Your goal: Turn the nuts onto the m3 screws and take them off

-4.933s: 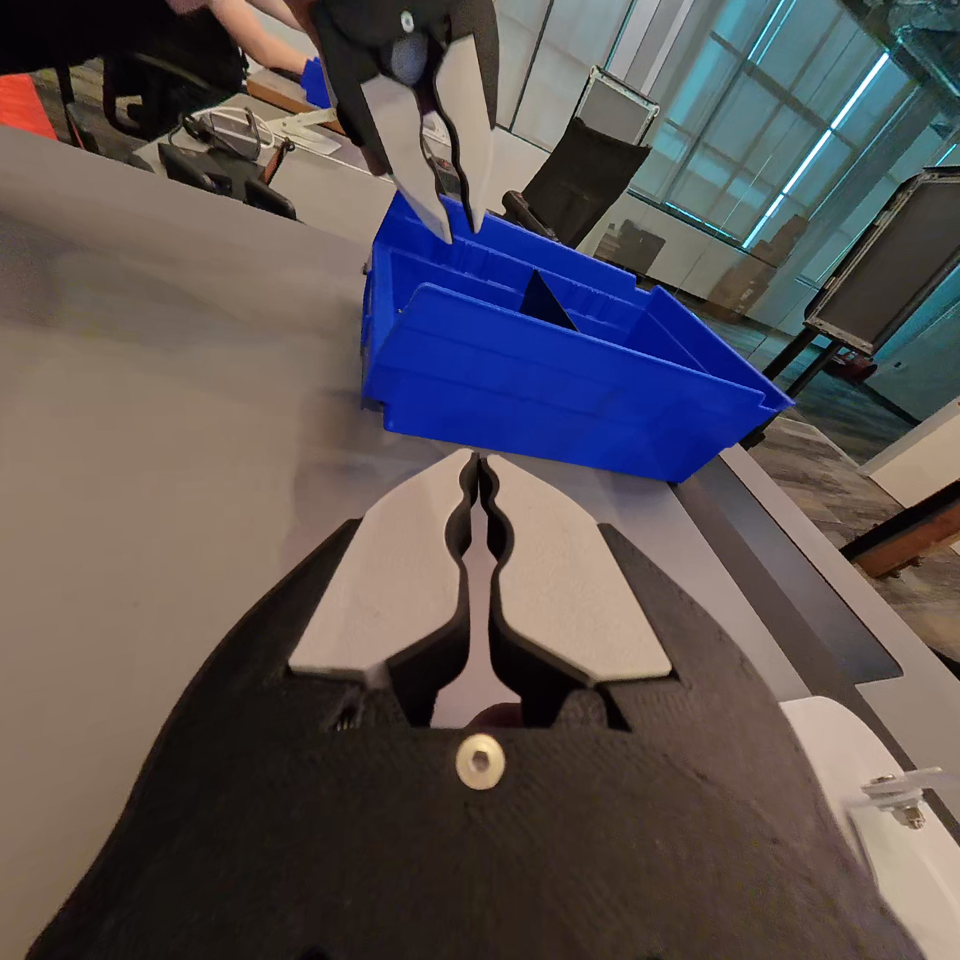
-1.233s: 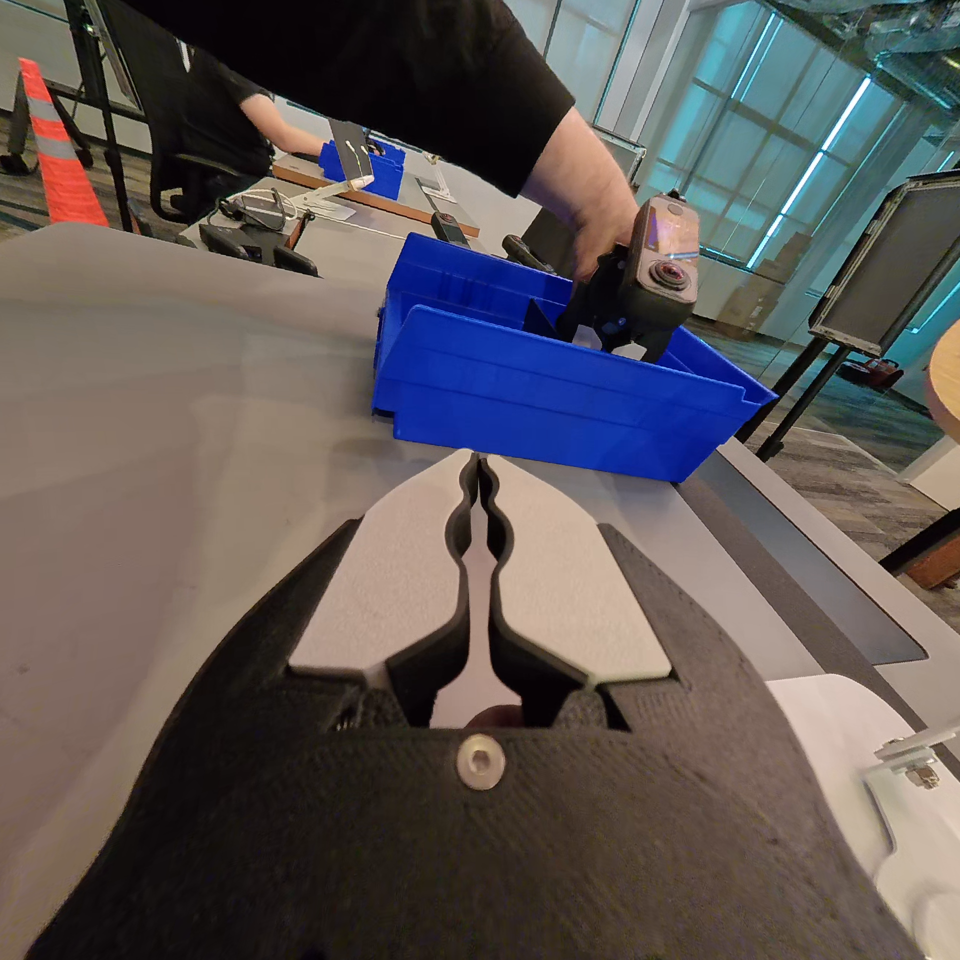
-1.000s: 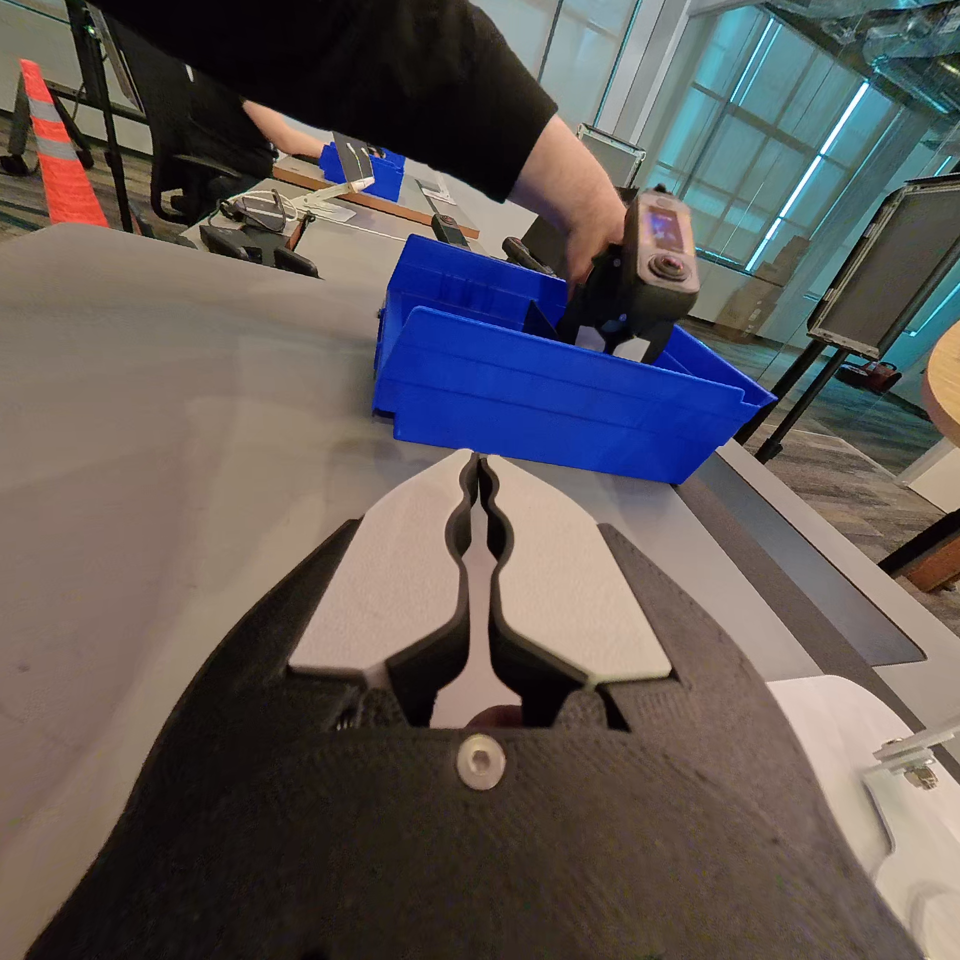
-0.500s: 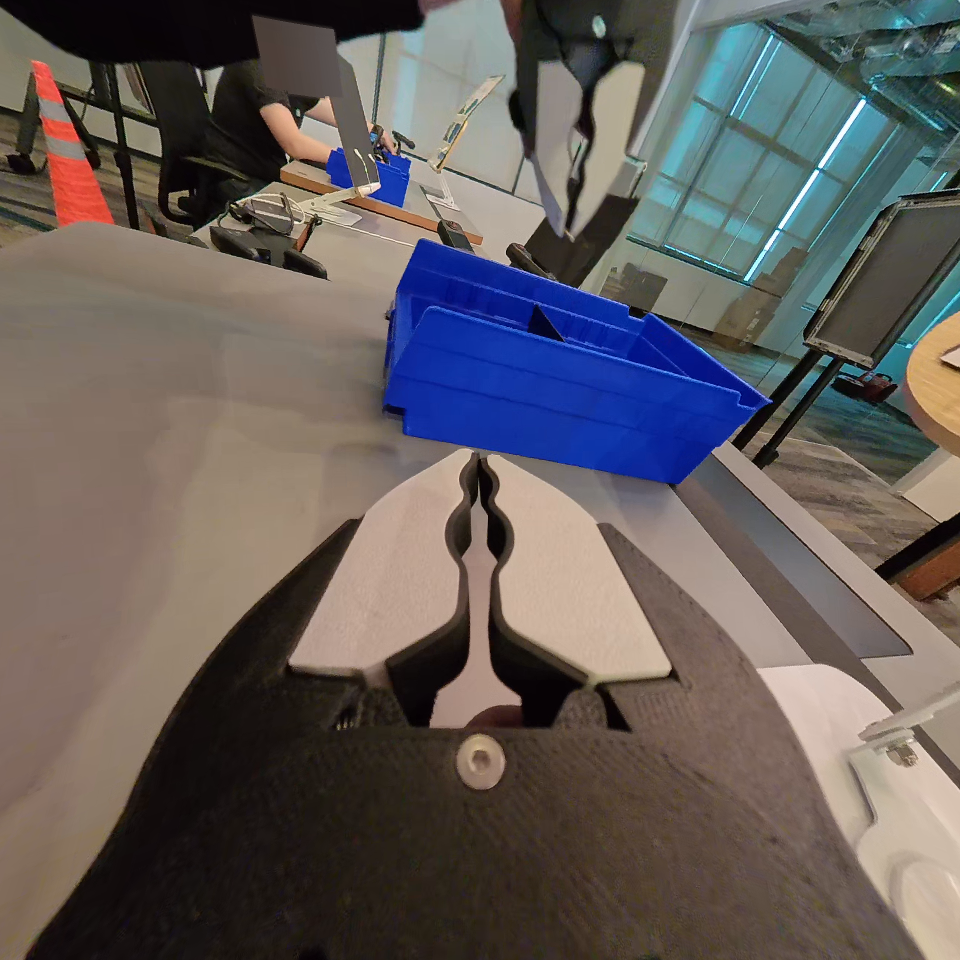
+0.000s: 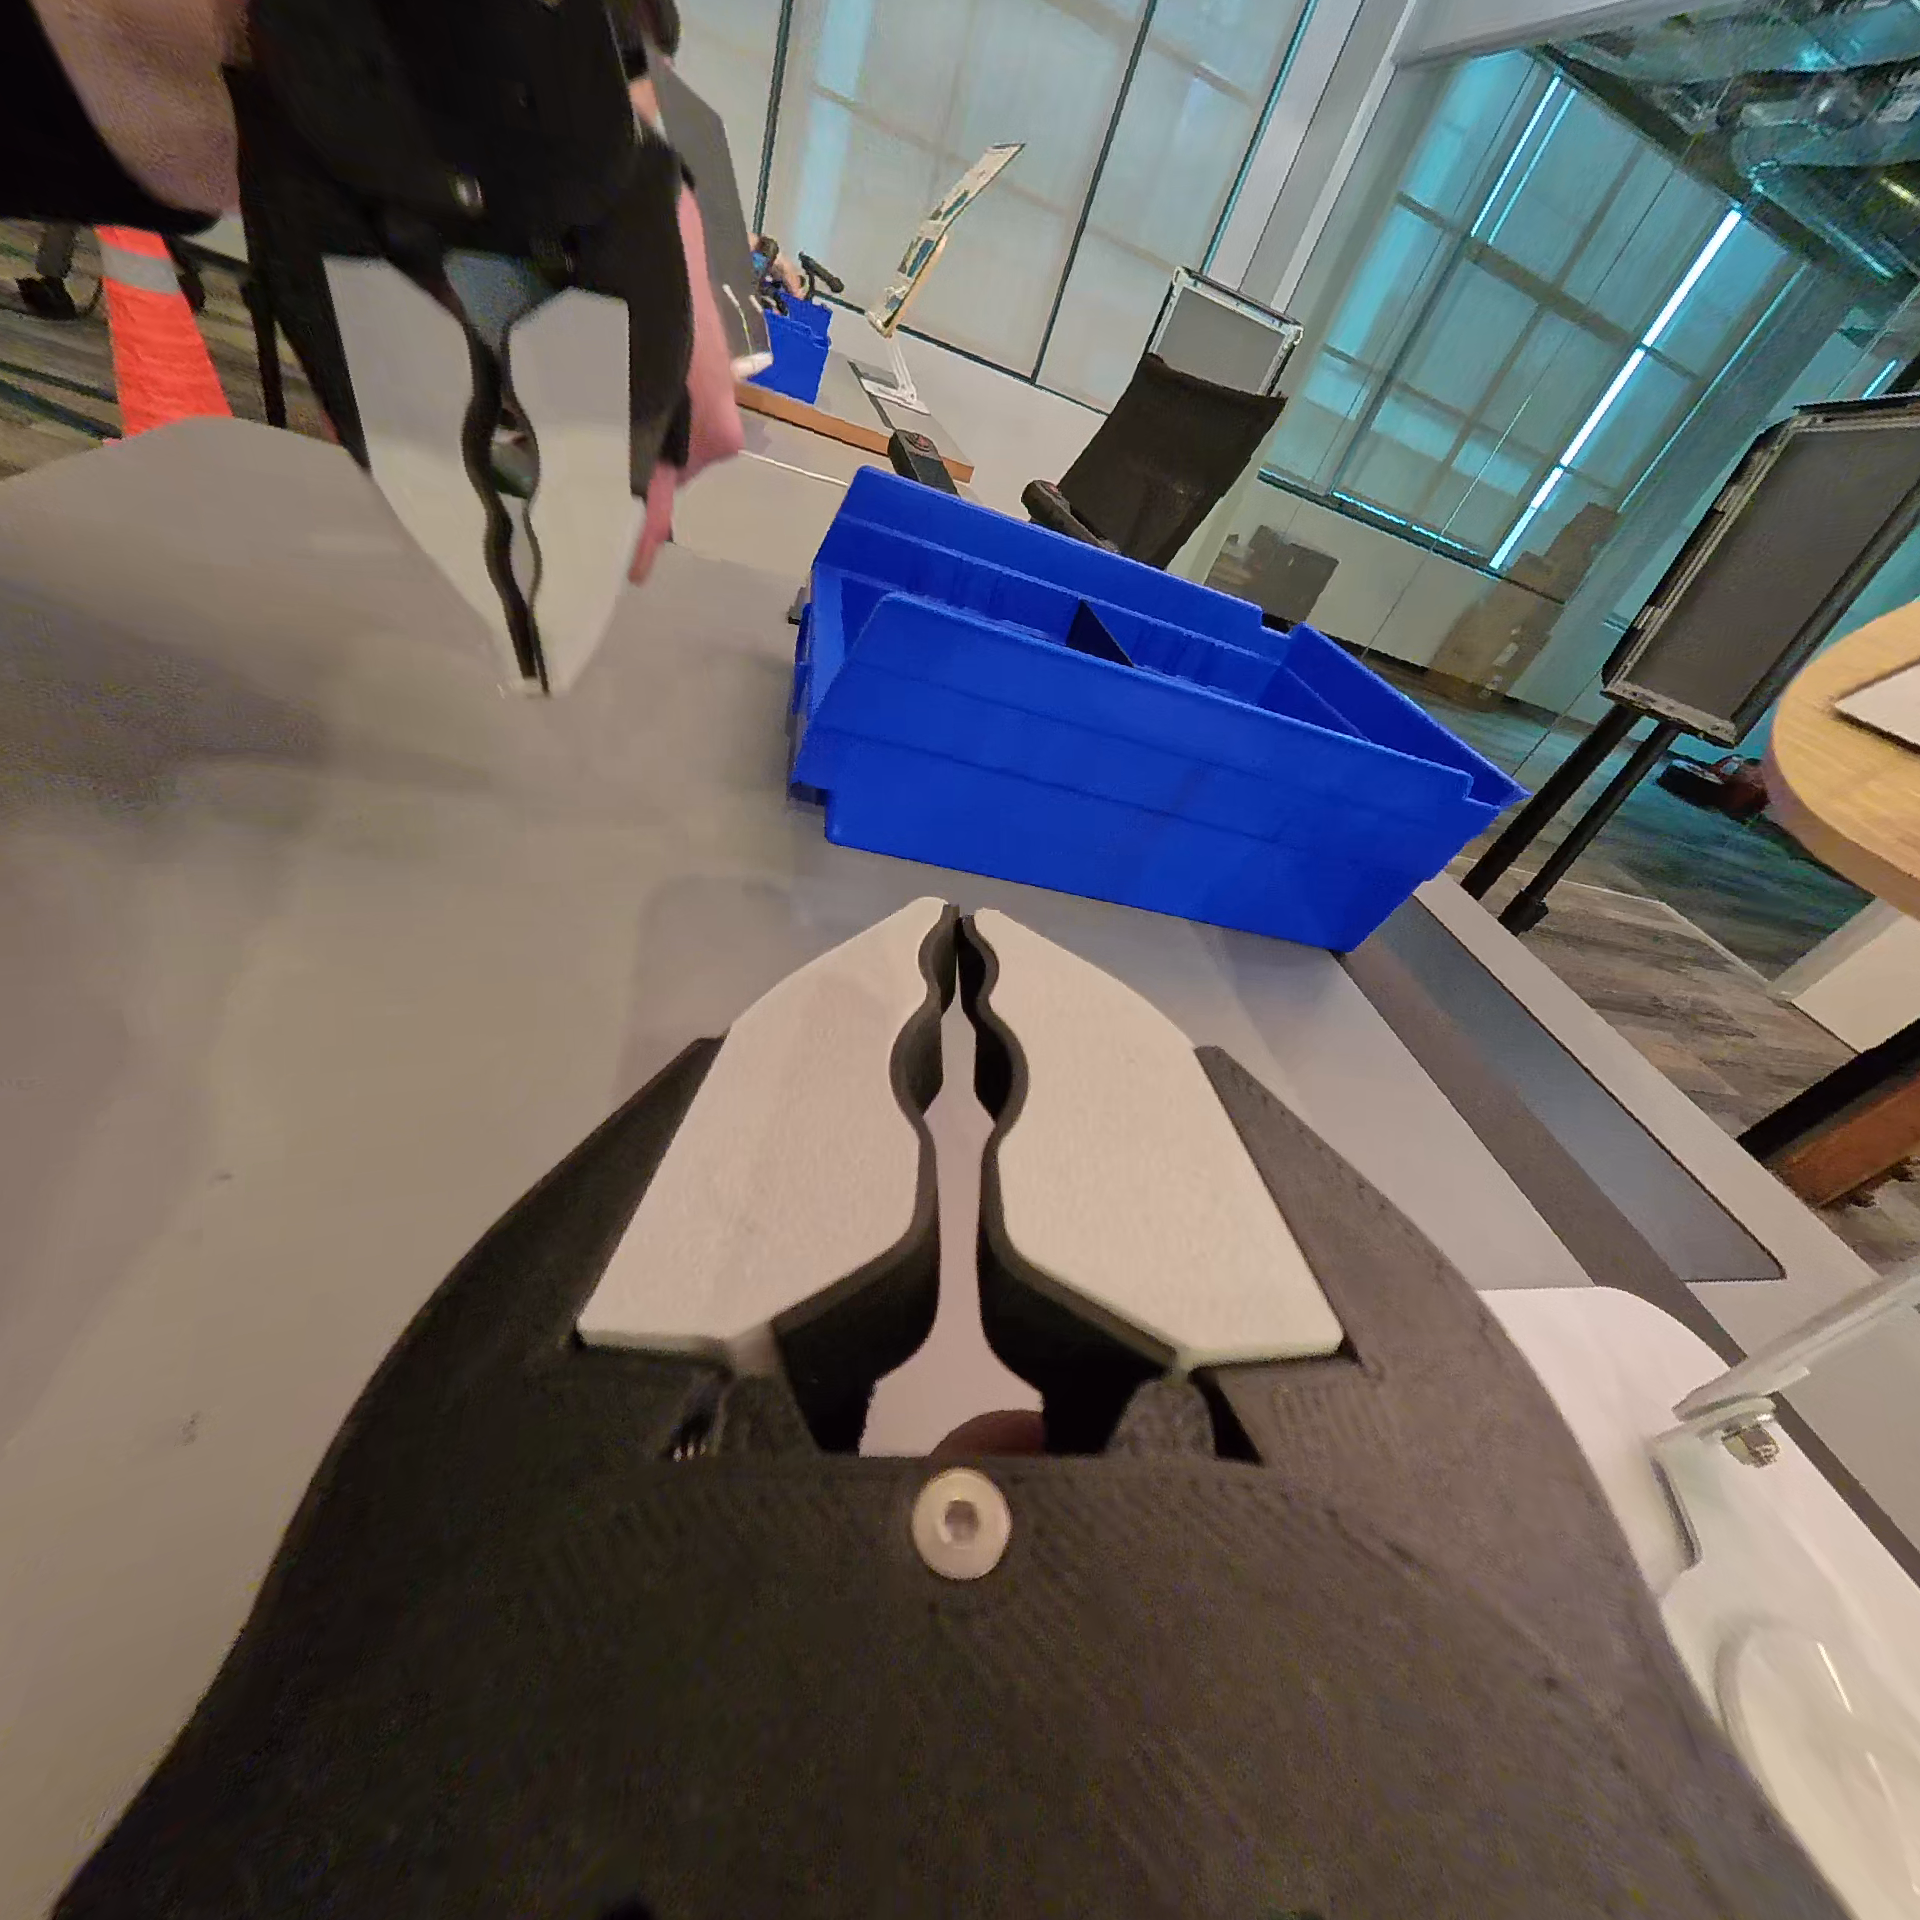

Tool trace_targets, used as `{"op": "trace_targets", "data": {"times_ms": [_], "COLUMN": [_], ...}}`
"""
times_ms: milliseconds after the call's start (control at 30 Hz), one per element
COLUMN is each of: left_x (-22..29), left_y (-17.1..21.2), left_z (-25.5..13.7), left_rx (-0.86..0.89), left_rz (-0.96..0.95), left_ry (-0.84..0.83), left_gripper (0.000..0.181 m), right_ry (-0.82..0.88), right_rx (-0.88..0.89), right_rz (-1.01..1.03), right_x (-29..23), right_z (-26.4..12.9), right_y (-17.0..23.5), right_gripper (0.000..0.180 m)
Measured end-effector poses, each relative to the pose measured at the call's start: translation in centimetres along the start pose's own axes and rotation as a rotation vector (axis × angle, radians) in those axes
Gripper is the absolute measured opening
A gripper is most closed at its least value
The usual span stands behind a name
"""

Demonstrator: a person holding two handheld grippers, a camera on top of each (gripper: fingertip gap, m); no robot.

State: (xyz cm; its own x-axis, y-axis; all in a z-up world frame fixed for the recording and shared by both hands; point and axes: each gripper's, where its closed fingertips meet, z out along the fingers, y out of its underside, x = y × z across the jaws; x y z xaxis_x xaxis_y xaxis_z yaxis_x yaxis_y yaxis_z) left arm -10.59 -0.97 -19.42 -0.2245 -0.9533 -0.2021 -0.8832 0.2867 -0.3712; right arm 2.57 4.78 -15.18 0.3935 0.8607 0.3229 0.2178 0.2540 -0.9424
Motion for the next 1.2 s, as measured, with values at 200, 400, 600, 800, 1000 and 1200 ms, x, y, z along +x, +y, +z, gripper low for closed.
{"op": "trace_targets", "data": {"times_ms": [200,400,600,800,1000,1200], "left_x": [-0.1,0.5,0.2,-0.3,-5.5,-11.4], "left_y": [-1.1,0.3,0.2,2.0,7.3,11.4], "left_z": [4.5,5.7,5.9,3.5,-4.6,-7.4], "left_rx": [0.004,-0.032,-0.012,-0.026,-0.203,-0.365], "left_rz": [-0.049,-0.104,-0.119,-0.172,-0.158,0.04], "left_ry": [-0.011,0.035,0.01,-0.036,-0.297,-0.295], "left_gripper": [0.002,0.002,0.008,0.016,0.019,0.027], "right_ry": [-0.006,-0.013,-0.016,-0.016,-0.018,-0.02], "right_rx": [-0.008,-0.009,-0.01,-0.01,-0.01,-0.011], "right_rz": [-0.016,-0.022,-0.022,-0.022,-0.023,-0.022], "right_x": [-0.3,-0.5,-0.5,-0.5,-0.6,-0.6], "right_z": [-0.1,-0.4,-0.4,-0.4,-0.4,-0.6], "right_y": [0.1,0.1,0.1,0.1,0.1,0.2], "right_gripper": [0.0,0.0,0.0,0.0,0.0,0.0]}}
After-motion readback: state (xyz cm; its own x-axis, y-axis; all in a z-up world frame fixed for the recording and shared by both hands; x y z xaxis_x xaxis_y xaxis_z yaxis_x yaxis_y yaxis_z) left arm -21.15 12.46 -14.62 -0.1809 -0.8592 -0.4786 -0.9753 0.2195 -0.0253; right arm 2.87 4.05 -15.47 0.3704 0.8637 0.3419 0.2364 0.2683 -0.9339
